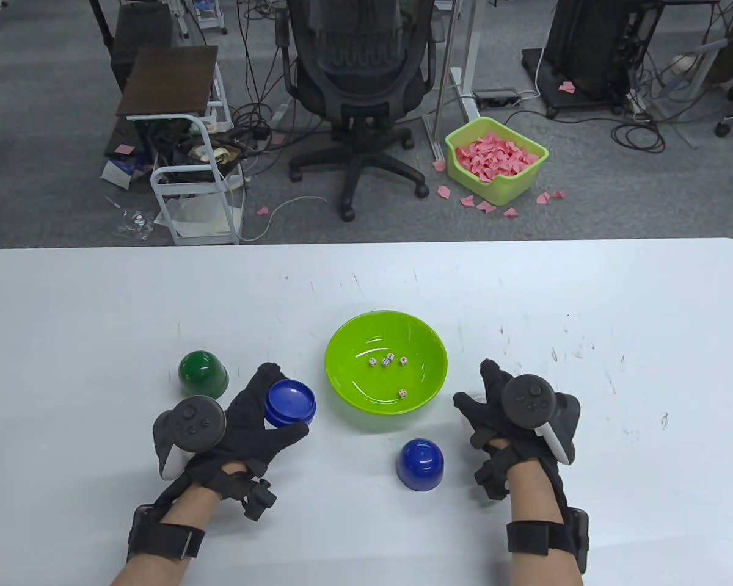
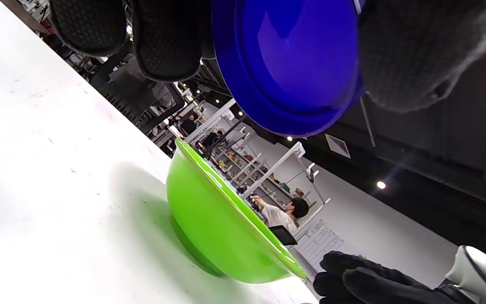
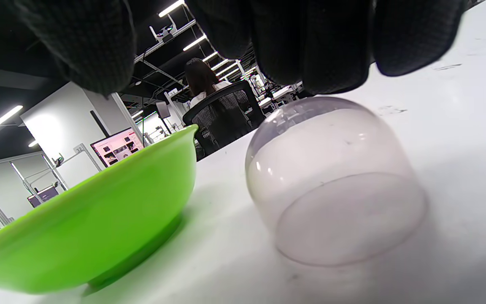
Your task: Pour dice into bowl
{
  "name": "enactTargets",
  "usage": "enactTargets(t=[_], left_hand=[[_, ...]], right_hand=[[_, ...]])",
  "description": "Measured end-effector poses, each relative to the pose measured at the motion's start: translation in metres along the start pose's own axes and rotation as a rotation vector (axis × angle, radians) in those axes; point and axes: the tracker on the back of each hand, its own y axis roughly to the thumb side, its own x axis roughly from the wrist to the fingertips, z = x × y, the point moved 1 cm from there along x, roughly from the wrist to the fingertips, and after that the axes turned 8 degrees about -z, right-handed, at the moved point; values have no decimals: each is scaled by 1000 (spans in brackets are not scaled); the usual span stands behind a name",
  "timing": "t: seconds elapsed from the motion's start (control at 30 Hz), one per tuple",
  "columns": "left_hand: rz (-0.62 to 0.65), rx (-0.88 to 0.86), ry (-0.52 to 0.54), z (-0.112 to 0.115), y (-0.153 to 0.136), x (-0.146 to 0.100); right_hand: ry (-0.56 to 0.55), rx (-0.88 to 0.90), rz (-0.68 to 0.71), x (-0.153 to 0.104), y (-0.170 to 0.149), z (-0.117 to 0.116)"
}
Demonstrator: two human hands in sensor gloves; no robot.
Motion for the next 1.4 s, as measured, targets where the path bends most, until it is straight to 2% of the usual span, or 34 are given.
enactTargets(t=[0.2,0.4,0.77,0.97,1.1,1.23,1.4], left_hand=[[49,-28,-11,1,-3,-5],[94,-28,14,-8,0,-9],[86,-18,11,-8,-4,-12],[85,-10,4,-6,-4,-12],[82,-21,6,-7,-4,-12],[82,-27,4,-8,-4,-12],[87,-25,-5,-5,-2,-12]], right_hand=[[-24,-25,6,-1,1,2],[-60,-116,10,0,1,1],[46,-384,-62,3,-5,-28],[106,-414,-103,5,-11,-35],[104,-422,-114,5,-10,-37],[89,-431,-101,5,-9,-37],[30,-387,-74,4,-3,-25]])
